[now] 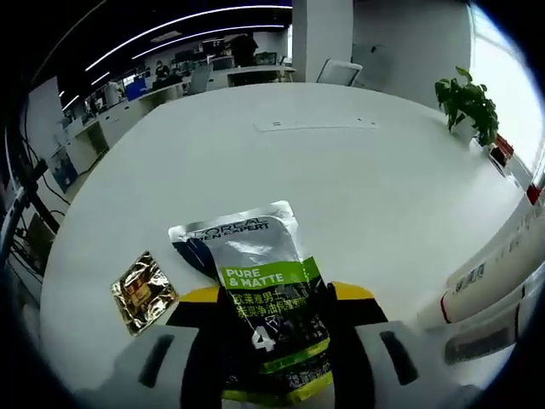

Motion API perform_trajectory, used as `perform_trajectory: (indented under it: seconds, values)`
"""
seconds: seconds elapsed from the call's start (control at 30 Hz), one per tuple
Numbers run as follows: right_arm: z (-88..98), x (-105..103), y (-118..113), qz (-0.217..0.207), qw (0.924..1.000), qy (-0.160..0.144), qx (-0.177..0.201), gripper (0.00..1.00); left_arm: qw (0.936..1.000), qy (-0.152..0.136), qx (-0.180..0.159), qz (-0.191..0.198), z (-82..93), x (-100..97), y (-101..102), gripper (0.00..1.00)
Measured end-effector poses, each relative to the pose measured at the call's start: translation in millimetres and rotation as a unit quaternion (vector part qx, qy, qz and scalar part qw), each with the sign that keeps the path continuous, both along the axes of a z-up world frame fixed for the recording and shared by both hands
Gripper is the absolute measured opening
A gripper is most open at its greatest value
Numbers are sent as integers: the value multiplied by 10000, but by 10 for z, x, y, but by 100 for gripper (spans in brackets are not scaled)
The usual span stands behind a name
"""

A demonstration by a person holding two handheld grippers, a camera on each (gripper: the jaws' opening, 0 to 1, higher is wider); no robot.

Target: Arrange the skincare products in the storage area until every visible bottle or jar stands upright without overlapping.

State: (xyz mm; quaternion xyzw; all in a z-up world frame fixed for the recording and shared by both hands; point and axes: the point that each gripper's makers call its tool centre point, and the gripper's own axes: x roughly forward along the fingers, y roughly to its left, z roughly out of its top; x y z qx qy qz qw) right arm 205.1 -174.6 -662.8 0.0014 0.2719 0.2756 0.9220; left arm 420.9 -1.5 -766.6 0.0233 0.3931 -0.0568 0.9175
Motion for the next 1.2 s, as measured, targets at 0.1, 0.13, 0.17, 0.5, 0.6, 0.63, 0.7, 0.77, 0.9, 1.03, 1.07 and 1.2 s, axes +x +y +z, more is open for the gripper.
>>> perform_trajectory:
  seconds: [0.1,0.13,0.17,0.5,0.6,0.63,0.7,0.77,0.9,1.03,1.07,1.2]
  values:
    - [1,-2,2,10,10000,3,2,94,10000,30,-21,-90,18,-15,-7,33]
    - [0,0,-2,2,10000,5,-7,94,9999,30,-37,-90,5,-8,-2,30]
    - [-1,1,-5,-7,10000,8,-10,94,9998,-1,-154,-85,15,12,-4,24]
    - [6,-1,2,29,10000,-24,-57,94,9984,-107,-509,-230,120,-72,-75,4]
    - [23,-1,13,37,10000,-54,-15,95,9978,-163,-536,-355,164,-137,-77,3]
    - [23,1,15,48,10000,-70,-10,95,9975,-181,-567,-392,189,-167,-77,3]
    - [25,-2,24,75,9999,-87,-28,95,9963,-253,-692,-452,205,-167,-94,3]
    - [33,-2,32,99,9999,-113,-38,95,9952,-335,-770,-509,264,-219,-97,3]
    - [65,-6,43,128,9998,-178,-30,94,9920,-469,-875,-774,441,-442,-139,3]
    - [111,-13,58,184,9995,-255,23,92,9892,-591,-894,-995,546,-563,-128,3]
    - [150,-16,78,271,9990,-353,44,90,9880,-643,-909,-1067,603,-610,-132,3]
    - [234,-62,143,406,9981,-414,215,87,9795,-879,-829,-1611,826,-774,-222,4]
